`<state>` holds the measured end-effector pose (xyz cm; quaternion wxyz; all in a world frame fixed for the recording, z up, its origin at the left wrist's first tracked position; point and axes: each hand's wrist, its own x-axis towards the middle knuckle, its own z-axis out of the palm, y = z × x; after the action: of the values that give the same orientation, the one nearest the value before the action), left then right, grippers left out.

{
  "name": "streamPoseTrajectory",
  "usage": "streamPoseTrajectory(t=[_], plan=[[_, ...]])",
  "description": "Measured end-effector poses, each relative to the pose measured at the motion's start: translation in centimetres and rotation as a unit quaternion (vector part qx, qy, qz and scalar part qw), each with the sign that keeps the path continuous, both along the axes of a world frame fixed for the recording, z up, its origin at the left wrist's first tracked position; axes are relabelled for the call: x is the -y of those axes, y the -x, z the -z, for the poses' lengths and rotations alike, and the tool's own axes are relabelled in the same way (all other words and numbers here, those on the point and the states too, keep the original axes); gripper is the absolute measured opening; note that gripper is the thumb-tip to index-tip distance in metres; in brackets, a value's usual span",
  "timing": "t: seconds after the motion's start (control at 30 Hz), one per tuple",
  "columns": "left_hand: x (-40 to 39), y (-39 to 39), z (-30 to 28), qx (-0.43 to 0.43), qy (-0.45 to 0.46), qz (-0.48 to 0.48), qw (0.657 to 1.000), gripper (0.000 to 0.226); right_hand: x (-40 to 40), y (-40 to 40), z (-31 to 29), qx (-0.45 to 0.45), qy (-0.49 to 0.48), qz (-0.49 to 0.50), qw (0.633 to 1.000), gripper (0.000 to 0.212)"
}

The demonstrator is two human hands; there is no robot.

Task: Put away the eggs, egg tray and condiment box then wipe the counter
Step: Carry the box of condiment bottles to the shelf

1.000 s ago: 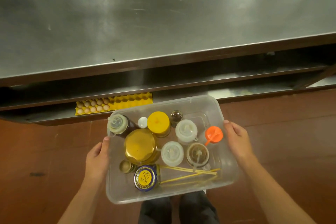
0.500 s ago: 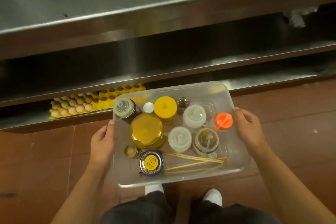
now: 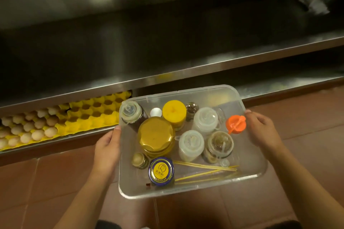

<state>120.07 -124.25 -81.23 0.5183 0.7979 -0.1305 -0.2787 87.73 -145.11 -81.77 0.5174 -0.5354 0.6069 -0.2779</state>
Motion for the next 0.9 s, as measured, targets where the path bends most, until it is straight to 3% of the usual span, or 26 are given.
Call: streamPoseTrajectory(t=[0.33,0.57,0.73,0.9], plan=[[7.5,-1.6,7.0,0.056,-0.017,0.093,0.994,0.033,7.3,0.4,6.0,-0.01,0.055,-0.021,0.998,0.036],[9.4,-2.1,8.3,0.062,-0.048,0.083,0.993,0.048,9.0,-1.2,8.0,-0.03,0.07,-0.014,0.997,0.038],[9.7,-2.9,8.2,0.093,-0.056,0.099,0.989,0.041,9.7,-2.3,8.2,-0.021,0.044,-0.014,0.999,0.036],[10.3,-3.4,8.4,0.057,-0.046,0.078,0.994,0.045,10.6,-3.3,8.8,-0.02,0.029,0.004,0.999,0.03]])
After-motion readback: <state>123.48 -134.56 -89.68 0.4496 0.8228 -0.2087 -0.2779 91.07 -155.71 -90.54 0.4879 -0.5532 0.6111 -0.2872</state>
